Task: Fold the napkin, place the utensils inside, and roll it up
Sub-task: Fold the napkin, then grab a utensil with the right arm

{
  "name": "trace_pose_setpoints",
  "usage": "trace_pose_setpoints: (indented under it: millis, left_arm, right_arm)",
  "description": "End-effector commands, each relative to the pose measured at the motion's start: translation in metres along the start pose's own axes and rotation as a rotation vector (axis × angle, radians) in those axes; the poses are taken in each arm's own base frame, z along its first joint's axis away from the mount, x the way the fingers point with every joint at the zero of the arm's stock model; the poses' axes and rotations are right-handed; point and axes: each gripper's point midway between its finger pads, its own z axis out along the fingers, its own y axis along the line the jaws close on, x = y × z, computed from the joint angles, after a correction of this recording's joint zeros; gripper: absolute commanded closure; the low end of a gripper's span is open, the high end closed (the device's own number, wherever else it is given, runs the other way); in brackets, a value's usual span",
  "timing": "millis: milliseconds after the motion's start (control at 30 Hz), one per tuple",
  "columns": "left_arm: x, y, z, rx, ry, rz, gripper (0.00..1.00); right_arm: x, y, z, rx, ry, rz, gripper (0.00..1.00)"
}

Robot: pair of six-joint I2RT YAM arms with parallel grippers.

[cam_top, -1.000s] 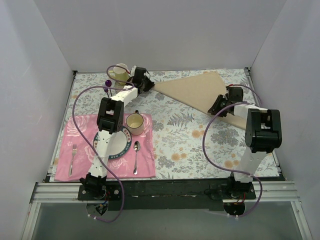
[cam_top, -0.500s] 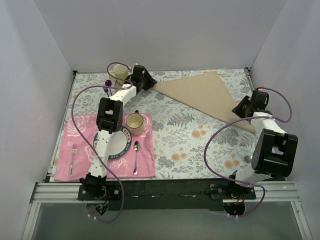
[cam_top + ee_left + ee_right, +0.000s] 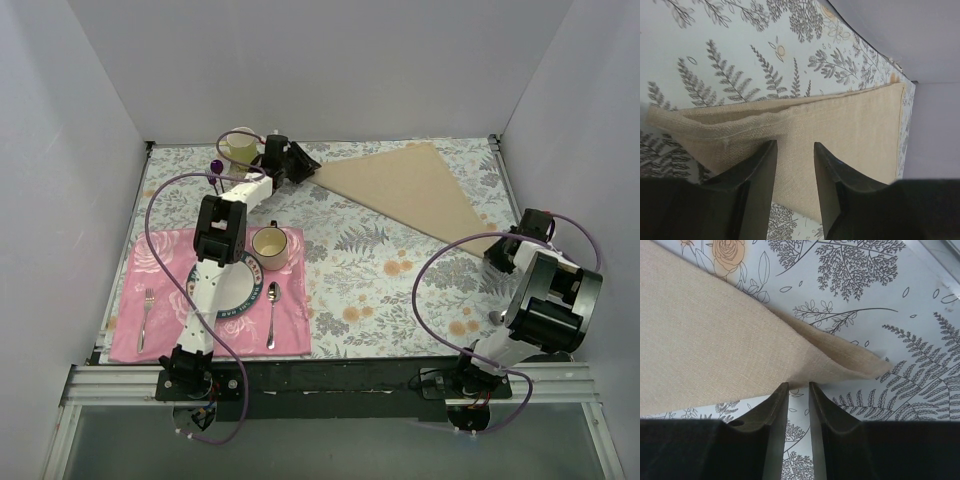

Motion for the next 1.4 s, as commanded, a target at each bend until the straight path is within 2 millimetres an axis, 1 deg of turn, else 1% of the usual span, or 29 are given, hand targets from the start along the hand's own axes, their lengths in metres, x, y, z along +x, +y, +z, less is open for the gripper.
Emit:
trace_pose_setpoints:
  millis: [0, 33, 100, 167, 233, 267, 333, 367, 433, 500, 567, 633, 700, 800, 833, 867, 900, 933, 967, 1033, 1067, 1133, 1167, 1200, 1233, 1267, 1300, 1333, 1367]
  left_arm:
    - [-0.018, 0.015, -0.002, -0.031, -0.021, -0.01, 0.64]
    - [-0.021, 0.008, -0.005, -0.018, -0.025, -0.006, 0.64]
    - [-0.025, 0.0, -0.007, -0.004, -0.028, 0.001, 0.63]
    - [-0.03, -0.009, -0.011, 0.008, -0.043, 0.008, 0.63]
    - [-0.035, -0.01, -0.012, 0.008, -0.062, 0.015, 0.62]
    - [-0.036, -0.005, -0.011, -0.002, -0.068, 0.018, 0.62]
    - [-0.036, 0.002, -0.009, -0.007, -0.059, 0.005, 0.62]
    - [-0.031, 0.006, -0.007, -0.006, -0.038, -0.006, 0.62]
    - [-0.027, 0.011, -0.005, -0.008, -0.022, -0.019, 0.62]
    - [-0.024, 0.013, -0.005, -0.004, -0.006, -0.025, 0.62]
    - [-0.024, 0.008, -0.006, 0.006, -0.005, -0.015, 0.62]
    - [-0.029, -0.003, -0.01, 0.019, -0.021, 0.005, 0.62]
    - [-0.034, -0.009, -0.014, 0.023, -0.035, 0.03, 0.61]
    - [-0.041, -0.025, -0.02, 0.045, -0.046, 0.077, 0.6]
    - [-0.046, -0.038, -0.024, 0.059, -0.054, 0.092, 0.6]
    - [-0.049, -0.044, -0.027, 0.068, -0.057, 0.11, 0.59]
    - [-0.049, -0.054, -0.031, 0.081, -0.059, 0.122, 0.56]
    - [-0.056, -0.074, -0.042, 0.115, -0.071, 0.136, 0.54]
    - [-0.057, -0.083, -0.047, 0.131, -0.072, 0.149, 0.52]
    - [-0.059, -0.106, -0.059, 0.169, -0.081, 0.199, 0.45]
    - [-0.065, -0.122, -0.073, 0.191, -0.097, 0.216, 0.44]
    - [-0.061, -0.136, -0.084, 0.208, -0.089, 0.252, 0.4]
    - [-0.063, -0.146, -0.096, 0.218, -0.091, 0.262, 0.4]
    - [-0.058, -0.149, -0.101, 0.215, -0.075, 0.266, 0.39]
    - [-0.057, -0.152, -0.108, 0.218, -0.07, 0.272, 0.39]
    - [-0.051, -0.152, -0.112, 0.217, -0.055, 0.273, 0.39]
    - [-0.045, -0.153, -0.122, 0.21, -0.039, 0.27, 0.39]
    - [-0.039, -0.15, -0.126, 0.203, -0.024, 0.264, 0.39]
    - [-0.033, -0.148, -0.129, 0.195, -0.01, 0.259, 0.39]
  right_arm:
    - [-0.003, -0.01, -0.008, 0.034, -0.025, -0.021, 0.69]
    - [-0.01, -0.006, -0.011, 0.02, -0.044, -0.028, 0.69]
    - [-0.022, -0.002, -0.021, 0.016, -0.081, -0.043, 0.68]
    - [-0.035, 0.006, -0.028, -0.014, -0.119, -0.042, 0.68]
    - [-0.039, 0.01, -0.029, -0.025, -0.129, -0.048, 0.67]
    - [-0.044, 0.011, -0.028, -0.023, -0.139, -0.051, 0.67]
    - [-0.041, 0.007, -0.022, -0.001, -0.117, -0.066, 0.66]
    - [-0.042, 0.006, -0.02, 0.001, -0.112, -0.068, 0.66]
    - [-0.036, 0.002, -0.012, 0.019, -0.087, -0.066, 0.66]
    - [-0.025, -0.009, -0.005, 0.055, -0.062, -0.058, 0.67]
    - [-0.02, -0.019, -0.001, 0.078, -0.048, -0.036, 0.67]
    - [-0.008, -0.031, 0.002, 0.112, -0.015, -0.014, 0.68]
    - [-0.004, -0.041, 0.001, 0.146, -0.011, 0.004, 0.68]
    - [-0.008, -0.04, -0.006, 0.144, -0.034, -0.02, 0.68]
    - [-0.009, -0.036, -0.009, 0.127, -0.042, -0.031, 0.68]
    - [-0.012, -0.024, -0.013, 0.092, -0.061, -0.058, 0.68]
    - [-0.013, -0.016, -0.016, 0.073, -0.07, -0.085, 0.68]
    - [-0.011, -0.007, -0.018, 0.048, -0.075, -0.113, 0.67]
    - [-0.007, 0.011, -0.022, 0.02, -0.084, -0.162, 0.67]
    - [-0.003, 0.032, -0.026, -0.022, -0.098, -0.208, 0.65]
    - [0.004, 0.05, -0.029, -0.058, -0.102, -0.252, 0.65]
    - [0.005, 0.074, -0.031, -0.109, -0.117, -0.28, 0.59]
    - [0.008, 0.1, -0.031, -0.163, -0.11, -0.314, 0.58]
    - [0.011, 0.113, -0.031, -0.186, -0.1, -0.333, 0.54]
    - [0.014, 0.126, -0.03, -0.21, -0.086, -0.351, 0.53]
    - [0.018, 0.157, -0.027, -0.274, -0.057, -0.389, 0.5]
    - [0.02, 0.168, -0.024, -0.298, -0.035, -0.398, 0.5]
    - [0.027, 0.184, -0.023, -0.32, -0.006, -0.415, 0.5]
    - [0.05, 0.197, -0.012, -0.361, 0.082, -0.429, 0.5]
